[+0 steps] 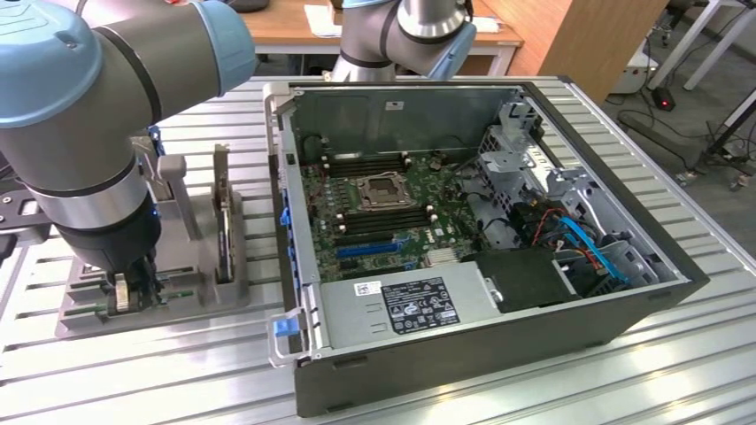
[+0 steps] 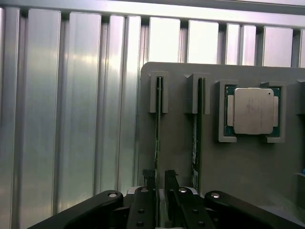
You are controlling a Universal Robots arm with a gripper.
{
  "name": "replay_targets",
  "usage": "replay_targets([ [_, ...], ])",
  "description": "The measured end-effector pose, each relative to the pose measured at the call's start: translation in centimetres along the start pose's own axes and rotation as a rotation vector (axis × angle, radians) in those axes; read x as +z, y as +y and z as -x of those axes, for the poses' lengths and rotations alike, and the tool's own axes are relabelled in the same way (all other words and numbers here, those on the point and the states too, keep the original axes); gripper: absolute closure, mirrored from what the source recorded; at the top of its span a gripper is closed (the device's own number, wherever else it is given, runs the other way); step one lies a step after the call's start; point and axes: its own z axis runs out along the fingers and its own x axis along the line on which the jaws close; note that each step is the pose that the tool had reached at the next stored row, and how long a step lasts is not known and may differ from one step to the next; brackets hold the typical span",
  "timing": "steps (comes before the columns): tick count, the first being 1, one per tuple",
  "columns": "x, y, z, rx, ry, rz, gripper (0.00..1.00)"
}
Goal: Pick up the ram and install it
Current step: 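Pick up the ram and move it above insertion slot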
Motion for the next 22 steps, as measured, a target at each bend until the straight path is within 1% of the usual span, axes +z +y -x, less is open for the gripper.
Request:
replay_targets([
  [7, 0.00, -0.01, 0.00, -0.032, 0.0016, 0.0009, 0.78],
  [18, 0.00, -0.01, 0.00, -0.032, 0.0016, 0.0009, 0.78],
  [21, 0.00, -0.01, 0.00, -0.032, 0.0016, 0.0009, 0.80],
  [22, 0.00, -0.01, 0.00, -0.032, 0.0017, 0.0010, 0.87],
])
